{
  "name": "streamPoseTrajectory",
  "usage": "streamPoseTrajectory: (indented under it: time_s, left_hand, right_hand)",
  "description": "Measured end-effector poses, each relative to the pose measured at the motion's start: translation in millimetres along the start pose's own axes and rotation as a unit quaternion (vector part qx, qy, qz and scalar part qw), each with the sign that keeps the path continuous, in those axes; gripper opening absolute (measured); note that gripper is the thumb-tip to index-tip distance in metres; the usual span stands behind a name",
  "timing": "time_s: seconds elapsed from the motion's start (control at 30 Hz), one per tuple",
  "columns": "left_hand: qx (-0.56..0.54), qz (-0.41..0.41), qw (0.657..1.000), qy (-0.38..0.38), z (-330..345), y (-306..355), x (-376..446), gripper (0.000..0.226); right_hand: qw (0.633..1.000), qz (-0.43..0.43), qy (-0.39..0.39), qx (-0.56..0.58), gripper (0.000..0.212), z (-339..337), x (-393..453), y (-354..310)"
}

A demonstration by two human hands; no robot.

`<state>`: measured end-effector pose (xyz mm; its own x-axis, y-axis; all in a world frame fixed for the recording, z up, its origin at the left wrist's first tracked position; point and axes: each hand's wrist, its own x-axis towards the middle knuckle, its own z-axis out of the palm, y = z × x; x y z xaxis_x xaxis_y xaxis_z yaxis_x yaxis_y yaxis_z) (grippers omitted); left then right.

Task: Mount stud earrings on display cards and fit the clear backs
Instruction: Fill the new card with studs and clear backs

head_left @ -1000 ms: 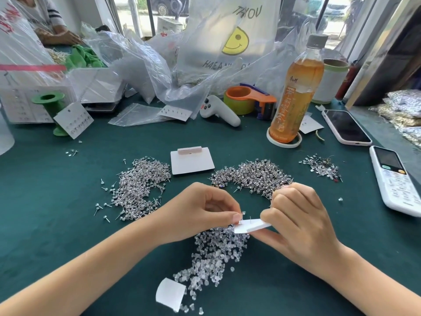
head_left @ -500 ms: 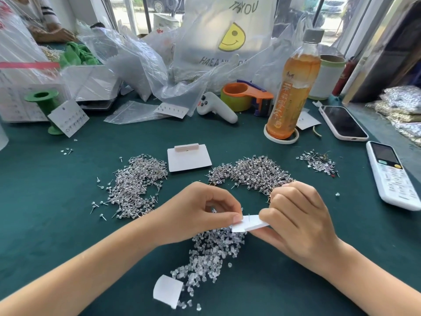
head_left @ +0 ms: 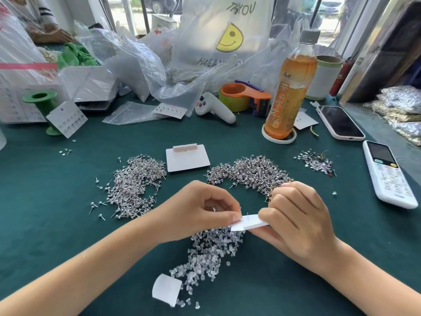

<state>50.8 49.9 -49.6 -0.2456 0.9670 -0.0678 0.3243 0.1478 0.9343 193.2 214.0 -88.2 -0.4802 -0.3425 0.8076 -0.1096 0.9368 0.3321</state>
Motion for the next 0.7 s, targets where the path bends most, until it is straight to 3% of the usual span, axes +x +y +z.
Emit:
streamPoseTrajectory:
  time_s: [0.7]
  left_hand:
    - [-0.065, -0.027, 0.996, 0.048, -2.3, 1.6, 0.6, 0.006]
  right_hand:
    - [0.999, 0.036, 0.024, 0.002, 0.033, 2.8, 1.5, -0.2]
